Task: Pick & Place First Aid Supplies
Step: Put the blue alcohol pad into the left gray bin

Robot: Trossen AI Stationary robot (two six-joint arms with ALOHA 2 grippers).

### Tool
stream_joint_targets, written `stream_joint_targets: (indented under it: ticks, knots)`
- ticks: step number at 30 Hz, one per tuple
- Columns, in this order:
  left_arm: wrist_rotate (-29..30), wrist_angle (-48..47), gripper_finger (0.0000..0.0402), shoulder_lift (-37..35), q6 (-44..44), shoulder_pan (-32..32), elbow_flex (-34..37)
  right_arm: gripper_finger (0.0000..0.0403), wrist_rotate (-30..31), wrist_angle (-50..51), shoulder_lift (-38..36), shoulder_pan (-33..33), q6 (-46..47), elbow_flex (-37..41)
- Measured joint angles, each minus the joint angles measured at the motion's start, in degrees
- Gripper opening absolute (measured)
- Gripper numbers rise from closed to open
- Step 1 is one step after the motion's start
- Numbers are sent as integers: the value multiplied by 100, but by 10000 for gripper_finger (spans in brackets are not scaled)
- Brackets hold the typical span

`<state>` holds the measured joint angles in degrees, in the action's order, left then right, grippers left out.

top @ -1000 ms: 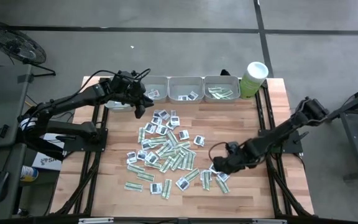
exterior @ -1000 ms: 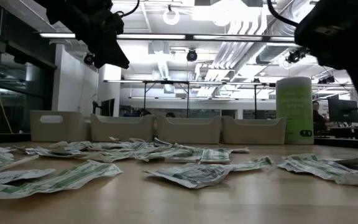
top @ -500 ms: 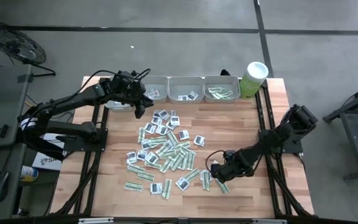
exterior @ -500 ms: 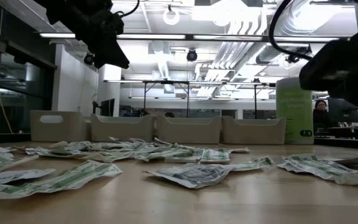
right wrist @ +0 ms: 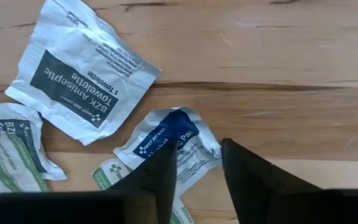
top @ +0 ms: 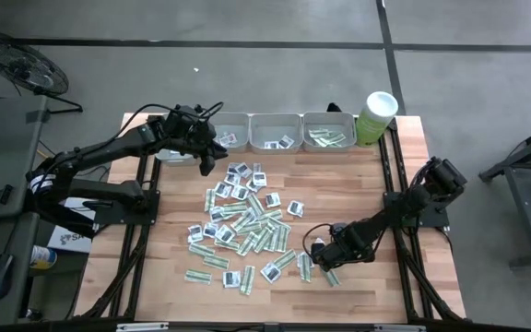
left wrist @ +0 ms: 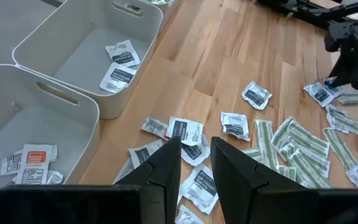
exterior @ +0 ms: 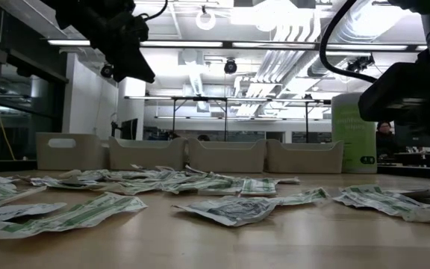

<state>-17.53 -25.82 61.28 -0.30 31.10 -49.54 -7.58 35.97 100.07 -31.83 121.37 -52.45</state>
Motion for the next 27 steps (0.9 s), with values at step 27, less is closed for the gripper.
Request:
stream_joint_targets:
  ticks: [27]
  knots:
    - [9,7,88,0,8,0,2,2,885,1064,-964,7,-522,-240]
